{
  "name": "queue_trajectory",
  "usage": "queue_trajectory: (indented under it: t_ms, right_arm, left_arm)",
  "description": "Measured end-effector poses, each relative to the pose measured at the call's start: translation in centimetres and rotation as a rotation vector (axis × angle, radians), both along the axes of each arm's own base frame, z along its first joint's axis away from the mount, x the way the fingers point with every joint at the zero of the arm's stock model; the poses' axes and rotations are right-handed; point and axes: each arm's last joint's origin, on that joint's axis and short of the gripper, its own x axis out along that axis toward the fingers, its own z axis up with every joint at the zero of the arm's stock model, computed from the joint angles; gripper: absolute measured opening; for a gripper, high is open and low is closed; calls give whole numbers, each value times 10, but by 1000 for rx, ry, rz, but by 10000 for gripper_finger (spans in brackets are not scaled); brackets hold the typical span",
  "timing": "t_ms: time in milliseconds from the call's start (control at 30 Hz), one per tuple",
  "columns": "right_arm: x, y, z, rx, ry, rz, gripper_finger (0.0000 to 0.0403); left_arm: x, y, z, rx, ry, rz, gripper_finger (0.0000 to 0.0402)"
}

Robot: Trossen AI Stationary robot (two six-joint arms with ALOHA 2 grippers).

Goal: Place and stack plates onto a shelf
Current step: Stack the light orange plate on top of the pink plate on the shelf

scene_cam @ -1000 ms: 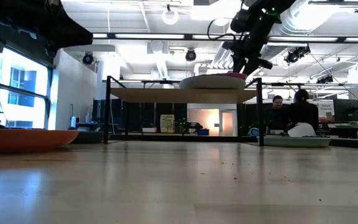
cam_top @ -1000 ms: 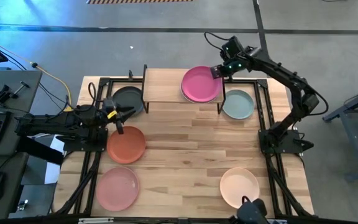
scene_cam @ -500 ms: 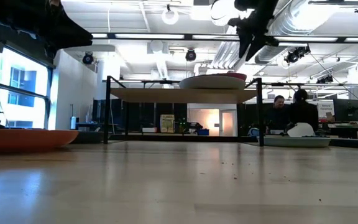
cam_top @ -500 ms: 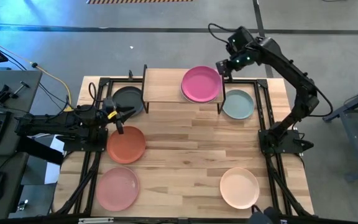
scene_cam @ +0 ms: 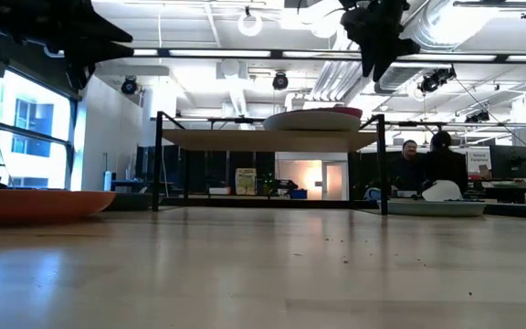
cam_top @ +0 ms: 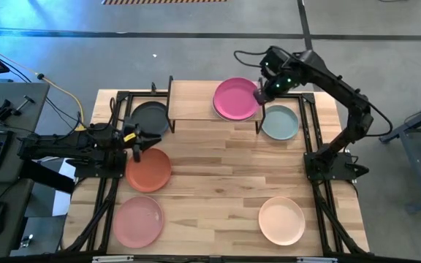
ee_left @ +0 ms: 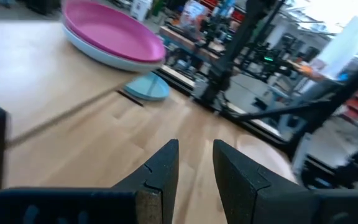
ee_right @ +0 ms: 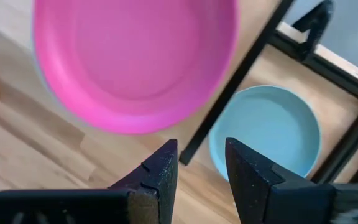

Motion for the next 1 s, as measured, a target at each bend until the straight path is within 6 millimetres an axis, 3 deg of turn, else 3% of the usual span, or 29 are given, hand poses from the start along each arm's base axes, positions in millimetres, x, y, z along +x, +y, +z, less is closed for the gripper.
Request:
queue_trajectory:
  t_ms: [500, 700, 1000]
  right_arm:
    - [29, 51, 0, 37, -20, 69, 115]
    - [31, 72, -2, 52, 34, 73, 115]
    - [39, 104, -32, 105, 161, 150, 115]
  left_arm:
    - [-1, 1, -4, -131, 16, 53, 90]
    - [-1, -1, -7, -171, 45, -17, 90]
    - [-1, -3, -8, -198, 58, -79, 90]
